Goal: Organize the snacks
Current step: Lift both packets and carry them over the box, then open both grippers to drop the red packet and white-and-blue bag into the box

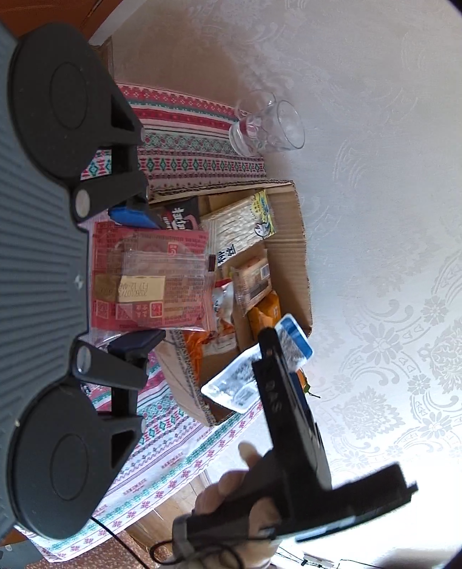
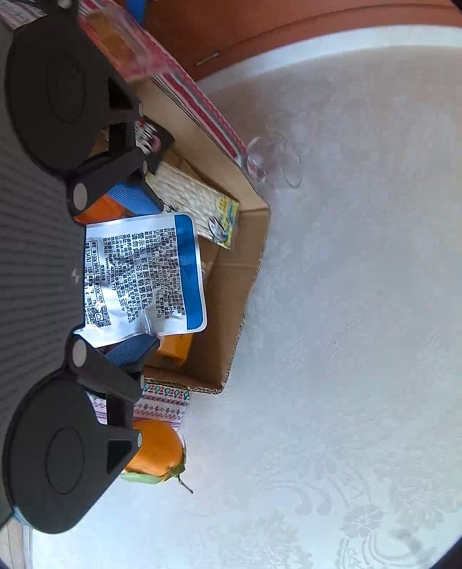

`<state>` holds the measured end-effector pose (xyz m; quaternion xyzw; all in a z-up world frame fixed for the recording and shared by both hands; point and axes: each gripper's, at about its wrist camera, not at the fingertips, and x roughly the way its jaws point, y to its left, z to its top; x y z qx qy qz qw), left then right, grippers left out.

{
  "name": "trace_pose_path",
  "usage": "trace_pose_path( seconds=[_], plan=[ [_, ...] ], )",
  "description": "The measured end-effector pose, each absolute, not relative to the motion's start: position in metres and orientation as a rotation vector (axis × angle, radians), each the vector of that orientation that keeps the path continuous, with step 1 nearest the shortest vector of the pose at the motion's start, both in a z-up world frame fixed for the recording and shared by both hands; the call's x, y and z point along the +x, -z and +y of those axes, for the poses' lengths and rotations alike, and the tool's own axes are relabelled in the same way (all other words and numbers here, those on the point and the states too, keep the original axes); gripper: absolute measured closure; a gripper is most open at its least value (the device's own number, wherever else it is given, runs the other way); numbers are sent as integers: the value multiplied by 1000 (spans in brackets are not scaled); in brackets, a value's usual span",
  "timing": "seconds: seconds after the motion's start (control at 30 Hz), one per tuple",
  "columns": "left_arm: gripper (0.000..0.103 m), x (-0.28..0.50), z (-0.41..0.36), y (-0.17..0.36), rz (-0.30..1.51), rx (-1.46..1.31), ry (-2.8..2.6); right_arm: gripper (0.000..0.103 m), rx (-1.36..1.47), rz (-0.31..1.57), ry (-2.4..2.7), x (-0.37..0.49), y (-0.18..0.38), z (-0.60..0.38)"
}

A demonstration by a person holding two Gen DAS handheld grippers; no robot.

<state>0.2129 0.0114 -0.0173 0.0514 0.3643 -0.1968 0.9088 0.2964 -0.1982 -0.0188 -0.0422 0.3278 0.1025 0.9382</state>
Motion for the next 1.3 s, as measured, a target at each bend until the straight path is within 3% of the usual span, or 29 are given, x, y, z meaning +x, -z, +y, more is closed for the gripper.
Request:
trace_pose_path(
  seconds=[0.13, 0.2, 0.3, 1.2, 1.23, 1.3],
  plan=[
    [47, 224, 9, 19, 757, 101, 409, 22, -104, 707, -193, 318, 33, -198],
    [47, 231, 7, 19, 759, 98, 409, 9, -72, 719, -172, 319, 40, -202],
    [47, 243, 5, 19, 764, 91, 414, 0, -8, 701, -173, 309, 44, -210],
    [46, 379, -34, 42, 835, 79, 263, 0, -22, 611, -110, 220, 54, -186],
    [45, 383, -35, 42, 826, 82, 251, 0, -18, 612, -111, 219, 54, -187],
    [34, 387, -36, 41, 816, 80, 219, 0, -11, 614, -110, 218, 54, -187]
  ],
)
